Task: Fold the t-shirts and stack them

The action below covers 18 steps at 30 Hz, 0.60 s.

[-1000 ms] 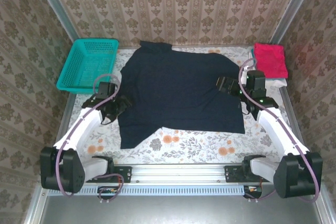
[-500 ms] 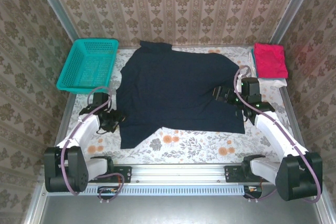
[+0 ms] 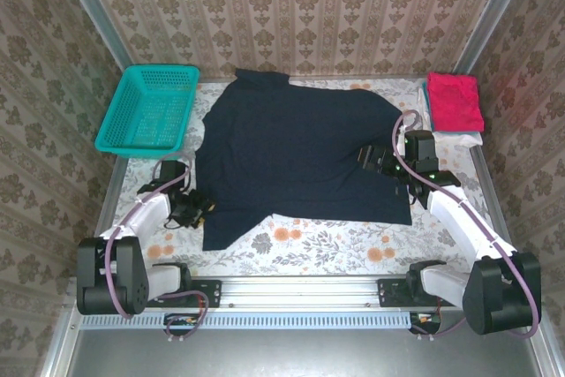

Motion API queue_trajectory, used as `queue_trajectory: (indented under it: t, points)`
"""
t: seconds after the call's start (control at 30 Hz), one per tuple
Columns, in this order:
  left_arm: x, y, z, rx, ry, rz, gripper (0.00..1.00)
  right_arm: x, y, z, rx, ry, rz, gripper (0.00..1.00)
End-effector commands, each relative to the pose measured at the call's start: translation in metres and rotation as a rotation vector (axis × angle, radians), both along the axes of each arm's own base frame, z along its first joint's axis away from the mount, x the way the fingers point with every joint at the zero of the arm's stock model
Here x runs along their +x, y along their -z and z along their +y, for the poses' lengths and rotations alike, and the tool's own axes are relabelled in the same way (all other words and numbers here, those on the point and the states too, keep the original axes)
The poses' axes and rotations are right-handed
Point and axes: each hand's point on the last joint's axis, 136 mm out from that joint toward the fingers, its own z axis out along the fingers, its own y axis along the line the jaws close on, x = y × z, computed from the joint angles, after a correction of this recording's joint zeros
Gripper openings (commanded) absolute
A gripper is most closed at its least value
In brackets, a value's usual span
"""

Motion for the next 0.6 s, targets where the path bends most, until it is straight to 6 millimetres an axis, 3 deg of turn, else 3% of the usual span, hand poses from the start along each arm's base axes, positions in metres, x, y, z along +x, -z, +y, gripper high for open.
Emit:
queue_trajectory:
  t: [0.0, 0.27, 0.47, 0.53, 0.57]
  points:
    - [-0.002, 0.004, 0.000, -0.011, -0.018, 0.008, 0.31, 0.003, -0.009, -0.004, 0.000, 0.038, -0.010, 0.99]
    - [-0.008, 0.010, 0.003, -0.007, -0.029, 0.015, 0.00, -0.014, -0.018, -0.013, -0.018, 0.080, -0.004, 0.99]
    - [-0.014, 0.001, 0.006, -0.003, -0.044, 0.005, 0.00, -0.038, -0.012, -0.026, -0.016, 0.167, 0.060, 0.99]
    - [-0.019, -0.002, 0.007, 0.001, -0.052, 0.012, 0.27, -0.046, -0.009, -0.028, -0.022, 0.174, 0.072, 0.99]
    - [-0.022, -0.003, 0.007, 0.004, -0.051, 0.015, 0.33, -0.048, -0.008, -0.028, -0.025, 0.176, 0.075, 0.99]
